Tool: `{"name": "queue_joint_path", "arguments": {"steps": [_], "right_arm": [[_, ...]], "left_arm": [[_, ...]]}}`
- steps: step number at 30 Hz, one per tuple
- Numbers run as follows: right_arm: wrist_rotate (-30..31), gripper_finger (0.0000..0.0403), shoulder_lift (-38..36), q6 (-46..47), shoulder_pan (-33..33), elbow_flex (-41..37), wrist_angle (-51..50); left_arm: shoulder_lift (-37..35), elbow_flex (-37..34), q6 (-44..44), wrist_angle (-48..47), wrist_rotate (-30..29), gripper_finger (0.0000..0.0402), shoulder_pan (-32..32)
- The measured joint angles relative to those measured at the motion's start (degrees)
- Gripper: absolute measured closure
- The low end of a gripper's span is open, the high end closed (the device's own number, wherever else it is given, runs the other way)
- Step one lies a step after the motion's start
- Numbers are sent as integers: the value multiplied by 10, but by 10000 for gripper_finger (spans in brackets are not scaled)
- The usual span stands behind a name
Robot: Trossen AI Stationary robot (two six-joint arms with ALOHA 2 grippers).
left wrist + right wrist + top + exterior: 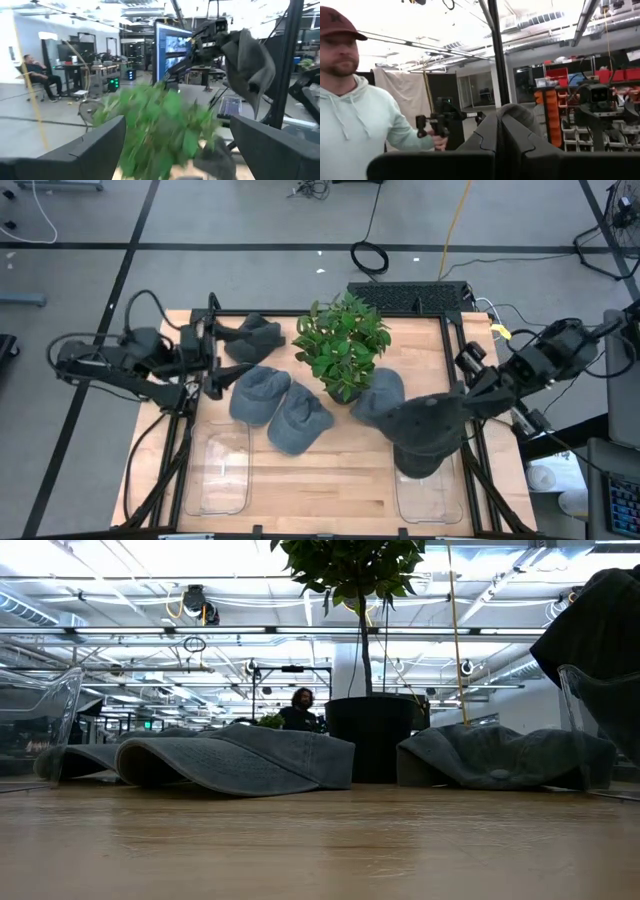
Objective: Pick & Place hat
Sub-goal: Put the right black cap into the right transparent bin
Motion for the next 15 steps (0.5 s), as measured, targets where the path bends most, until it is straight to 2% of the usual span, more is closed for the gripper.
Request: {"name": "queue_joint_path", "arguments": {"steps": [3, 8, 15], "right_arm": [[0, 403, 5, -11, 6, 20, -4], [0, 403, 15, -47, 14, 54, -3], [1, 403, 41, -105, 14, 104, -16]], "left_arm": [[65, 78, 18, -18, 20, 37, 0], [163, 210, 24, -93, 21, 37, 0], [259, 347, 26, -102, 44, 37, -5]]}}
